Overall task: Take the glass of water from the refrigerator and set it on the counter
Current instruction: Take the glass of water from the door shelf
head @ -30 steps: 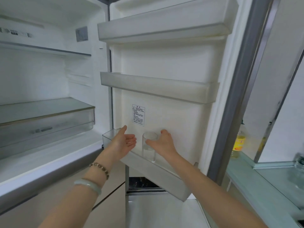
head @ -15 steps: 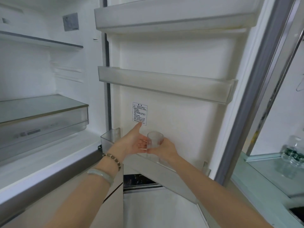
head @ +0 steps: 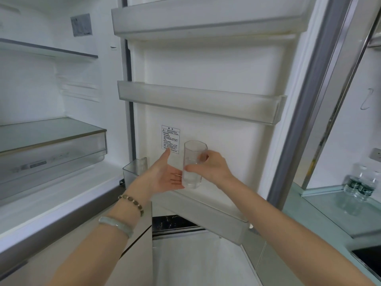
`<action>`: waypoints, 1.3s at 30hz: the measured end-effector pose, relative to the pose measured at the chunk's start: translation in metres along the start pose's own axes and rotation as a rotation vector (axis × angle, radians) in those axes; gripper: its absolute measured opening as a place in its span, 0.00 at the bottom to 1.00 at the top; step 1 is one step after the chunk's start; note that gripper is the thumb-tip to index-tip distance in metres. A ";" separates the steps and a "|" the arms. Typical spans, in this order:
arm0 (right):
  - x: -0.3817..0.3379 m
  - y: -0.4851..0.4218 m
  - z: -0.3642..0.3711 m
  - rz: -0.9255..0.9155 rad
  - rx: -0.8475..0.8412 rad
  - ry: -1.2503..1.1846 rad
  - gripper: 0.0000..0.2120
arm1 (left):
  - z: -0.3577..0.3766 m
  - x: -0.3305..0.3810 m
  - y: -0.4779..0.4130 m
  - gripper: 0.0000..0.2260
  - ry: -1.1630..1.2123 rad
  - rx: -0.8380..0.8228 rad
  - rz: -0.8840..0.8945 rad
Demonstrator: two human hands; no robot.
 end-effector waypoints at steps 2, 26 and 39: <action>-0.008 0.015 -0.009 -0.050 -0.009 0.001 0.16 | 0.005 0.001 0.016 0.46 0.063 -0.040 0.019; 0.087 0.180 -0.249 -0.065 0.109 -0.068 0.25 | 0.259 -0.062 0.131 0.39 0.333 -0.366 -0.039; 0.207 0.186 -0.386 0.134 0.408 0.003 0.21 | 0.434 -0.138 0.061 0.37 0.382 -0.550 -0.179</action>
Point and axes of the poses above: each hand's wrist, its own y-axis away from the middle knuckle, its own z-axis out of the palm, x = y × z, the point moved 7 cm from there along -y, towards the middle knuckle, and after that the axes turned 12 degrees about z, right-handed, at the moved point
